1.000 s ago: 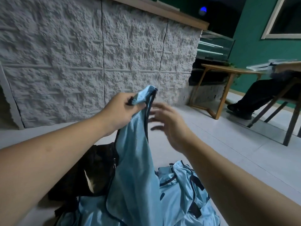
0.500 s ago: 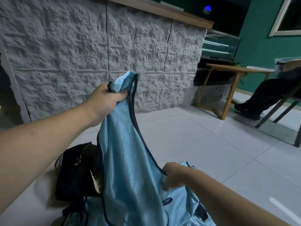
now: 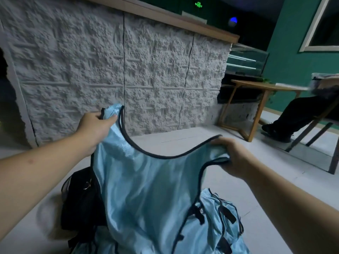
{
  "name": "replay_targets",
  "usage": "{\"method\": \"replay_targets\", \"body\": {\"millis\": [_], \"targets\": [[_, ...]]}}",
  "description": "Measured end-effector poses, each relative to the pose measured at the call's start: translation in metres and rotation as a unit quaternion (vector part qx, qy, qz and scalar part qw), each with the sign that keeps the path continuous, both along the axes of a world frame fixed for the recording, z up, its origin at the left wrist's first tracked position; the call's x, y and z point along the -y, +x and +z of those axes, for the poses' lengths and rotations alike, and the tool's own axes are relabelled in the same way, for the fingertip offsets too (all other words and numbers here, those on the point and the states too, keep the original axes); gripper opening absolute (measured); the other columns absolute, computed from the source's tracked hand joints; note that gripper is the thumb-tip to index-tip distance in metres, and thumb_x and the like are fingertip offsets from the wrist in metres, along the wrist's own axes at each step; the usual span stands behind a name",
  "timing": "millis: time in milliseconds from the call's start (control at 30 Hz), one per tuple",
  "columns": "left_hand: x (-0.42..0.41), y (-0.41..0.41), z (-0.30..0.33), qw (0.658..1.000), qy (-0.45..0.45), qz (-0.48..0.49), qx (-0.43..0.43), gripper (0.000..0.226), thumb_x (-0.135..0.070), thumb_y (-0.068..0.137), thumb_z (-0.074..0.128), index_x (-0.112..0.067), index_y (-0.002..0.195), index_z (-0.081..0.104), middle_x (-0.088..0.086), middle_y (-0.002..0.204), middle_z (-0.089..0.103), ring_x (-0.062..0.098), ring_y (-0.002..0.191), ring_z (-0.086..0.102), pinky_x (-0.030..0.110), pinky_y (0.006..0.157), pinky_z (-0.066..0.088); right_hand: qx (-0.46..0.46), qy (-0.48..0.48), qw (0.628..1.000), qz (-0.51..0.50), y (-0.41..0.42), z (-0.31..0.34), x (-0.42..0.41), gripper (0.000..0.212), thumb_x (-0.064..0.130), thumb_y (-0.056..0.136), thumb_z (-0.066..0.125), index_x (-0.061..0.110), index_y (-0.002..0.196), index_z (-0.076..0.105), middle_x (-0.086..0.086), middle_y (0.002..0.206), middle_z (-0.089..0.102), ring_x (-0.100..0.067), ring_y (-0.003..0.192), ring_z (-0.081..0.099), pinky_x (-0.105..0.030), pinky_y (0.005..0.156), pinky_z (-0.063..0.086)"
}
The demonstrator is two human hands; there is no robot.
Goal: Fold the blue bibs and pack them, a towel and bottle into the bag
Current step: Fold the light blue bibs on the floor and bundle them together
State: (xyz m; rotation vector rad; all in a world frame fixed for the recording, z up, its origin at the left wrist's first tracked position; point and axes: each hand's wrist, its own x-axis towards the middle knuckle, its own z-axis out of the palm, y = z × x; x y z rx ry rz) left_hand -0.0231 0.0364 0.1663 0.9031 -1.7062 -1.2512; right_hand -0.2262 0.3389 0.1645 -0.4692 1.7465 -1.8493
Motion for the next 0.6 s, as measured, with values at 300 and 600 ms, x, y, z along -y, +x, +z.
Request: {"method": "replay_targets", "body": {"millis": [300,600], "targets": [[-0.02,-0.003,-0.001,0.994,0.029,-0.08,0.062,0.043,-0.053,0.083,0.077,-0.014,0.099,0.072,0.008,0.098,0.076,0.031,0.094,0.072,0.047,0.09,0.058,0.07,-0.038,0.996,0.029,0.027,0.065,0.023,0.026,0.024,0.094,0.065,0.014,0.072,0.053,-0.004,0.063,0.052,-0.017,0.055,0.051,-0.023,0.048,0.041],[-0.1,-0.037,0.013,0.948,0.1,-0.302,0.031,0.036,-0.049,0.1,0.057,-0.015,0.106,0.069,0.001,0.086,0.078,0.018,0.083,0.073,0.037,0.086,0.055,0.019,-0.018,0.99,0.142,0.069,0.048,0.074,0.021,0.022,0.107,0.051,0.003,0.106,0.059,-0.014,0.065,0.064,-0.023,0.055,0.068,-0.029,0.051,0.057]]}}
